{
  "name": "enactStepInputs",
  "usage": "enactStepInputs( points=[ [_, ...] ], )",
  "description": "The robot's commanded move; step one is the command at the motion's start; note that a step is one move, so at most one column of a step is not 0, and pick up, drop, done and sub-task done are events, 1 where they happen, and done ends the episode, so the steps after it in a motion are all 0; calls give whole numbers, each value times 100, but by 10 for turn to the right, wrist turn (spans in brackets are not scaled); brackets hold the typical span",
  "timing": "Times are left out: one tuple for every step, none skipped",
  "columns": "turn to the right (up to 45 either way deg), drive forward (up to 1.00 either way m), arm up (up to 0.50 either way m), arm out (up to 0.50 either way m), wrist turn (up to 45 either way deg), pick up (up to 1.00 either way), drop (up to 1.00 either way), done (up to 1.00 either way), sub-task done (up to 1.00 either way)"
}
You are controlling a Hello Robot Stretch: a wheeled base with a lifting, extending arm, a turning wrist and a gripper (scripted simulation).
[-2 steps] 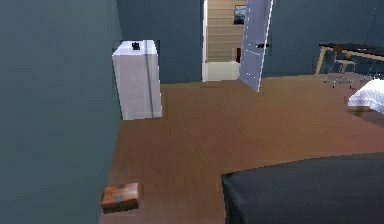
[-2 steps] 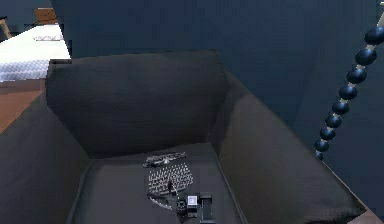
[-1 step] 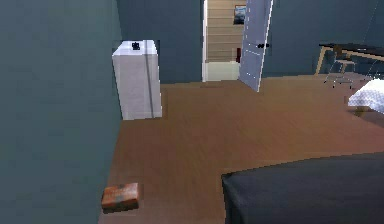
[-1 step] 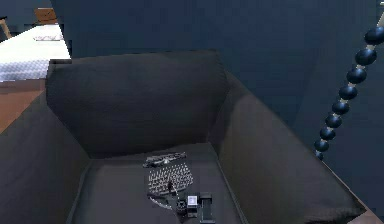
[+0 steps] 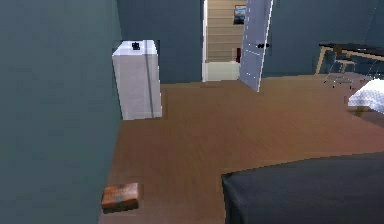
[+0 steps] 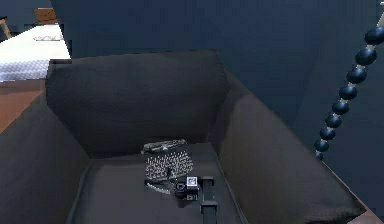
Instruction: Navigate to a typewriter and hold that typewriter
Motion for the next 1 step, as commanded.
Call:
enactStepInputs(
  points=[
    [0, 0, 0, 0, 0, 0, 0, 100, 0]
  ],
)
